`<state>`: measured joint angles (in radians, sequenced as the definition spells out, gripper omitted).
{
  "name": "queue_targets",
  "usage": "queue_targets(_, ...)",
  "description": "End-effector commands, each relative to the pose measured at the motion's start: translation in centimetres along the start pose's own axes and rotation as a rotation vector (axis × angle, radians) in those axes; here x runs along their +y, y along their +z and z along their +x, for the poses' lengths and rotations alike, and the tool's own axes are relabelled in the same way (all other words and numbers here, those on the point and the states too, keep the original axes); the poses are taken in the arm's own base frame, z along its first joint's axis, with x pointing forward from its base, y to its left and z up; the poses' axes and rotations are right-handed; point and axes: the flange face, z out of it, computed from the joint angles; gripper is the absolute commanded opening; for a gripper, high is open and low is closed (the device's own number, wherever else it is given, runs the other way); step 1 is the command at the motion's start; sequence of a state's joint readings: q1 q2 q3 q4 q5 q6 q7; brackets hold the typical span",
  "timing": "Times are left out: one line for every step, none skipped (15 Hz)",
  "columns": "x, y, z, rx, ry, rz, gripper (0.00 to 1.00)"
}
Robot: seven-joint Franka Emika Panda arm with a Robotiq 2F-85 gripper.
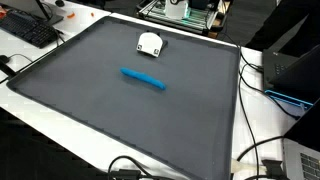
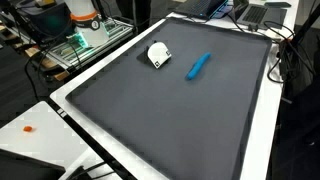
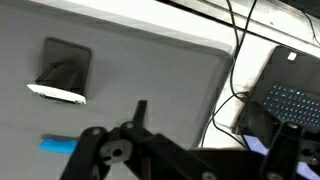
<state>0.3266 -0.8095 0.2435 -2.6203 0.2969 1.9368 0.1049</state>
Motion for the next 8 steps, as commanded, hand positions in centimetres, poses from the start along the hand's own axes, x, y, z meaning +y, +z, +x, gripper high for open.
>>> queue_targets(0.0,-0.1,0.0,-0.001,0.000,0.000,1.00)
queue_targets(0.0,-0.1,0.0,-0.001,0.000,0.000,1.00)
queue_targets(0.0,-0.1,0.0,-0.001,0.000,0.000,1.00)
queue_targets(0.0,-0.1,0.0,-0.001,0.000,0.000,1.00)
queue_targets(0.0,-0.1,0.0,-0.001,0.000,0.000,1.00)
queue_targets(0.9,0.4,0.8,0.001,0.059,0.005,1.00)
queue_targets(2.2,1.2,1.6,-0.009,0.136,0.025,1.00)
queue_targets(3.2,1.7,2.3,-0.004,0.196,0.031,1.00)
